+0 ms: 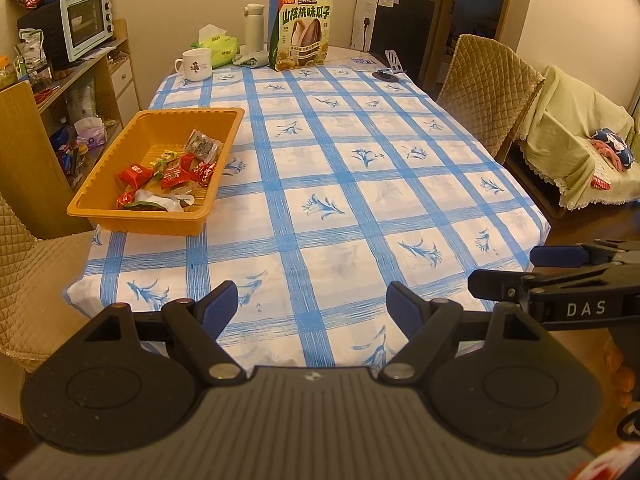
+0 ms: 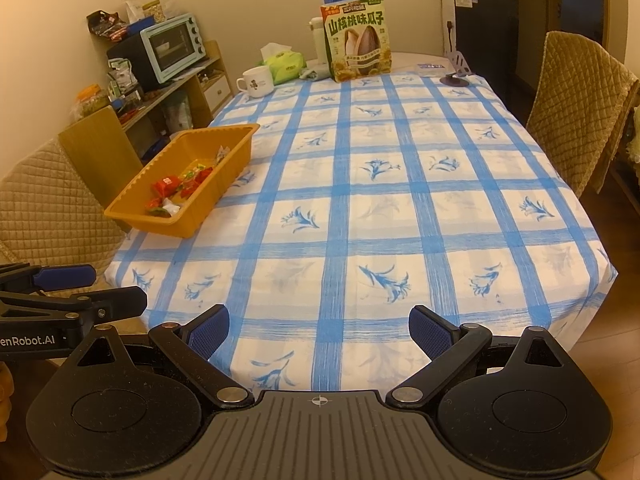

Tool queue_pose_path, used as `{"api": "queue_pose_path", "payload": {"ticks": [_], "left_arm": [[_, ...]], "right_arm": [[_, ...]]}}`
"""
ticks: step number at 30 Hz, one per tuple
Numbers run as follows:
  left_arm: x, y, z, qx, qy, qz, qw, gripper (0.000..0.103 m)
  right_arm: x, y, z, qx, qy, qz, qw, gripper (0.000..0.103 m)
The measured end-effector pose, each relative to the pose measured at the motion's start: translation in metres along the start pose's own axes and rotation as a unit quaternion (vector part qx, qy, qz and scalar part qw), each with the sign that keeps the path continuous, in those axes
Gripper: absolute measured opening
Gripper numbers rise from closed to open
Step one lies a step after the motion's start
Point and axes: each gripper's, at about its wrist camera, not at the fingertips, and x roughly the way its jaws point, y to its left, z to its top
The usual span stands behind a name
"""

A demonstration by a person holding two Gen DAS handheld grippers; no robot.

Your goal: Organize snacks

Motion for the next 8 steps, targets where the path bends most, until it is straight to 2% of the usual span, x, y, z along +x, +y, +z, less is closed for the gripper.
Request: {"api": "queue_pose_path", "payload": {"ticks": [8], "left_arm": [[0.0035, 0.0072, 0.0010, -0.003, -0.001, 0.005, 1.0000, 0.080]], "right_arm": [[0.0076, 0.0038, 0.0017, -0.002, 0.003, 0.003, 1.000, 0.096]]}}
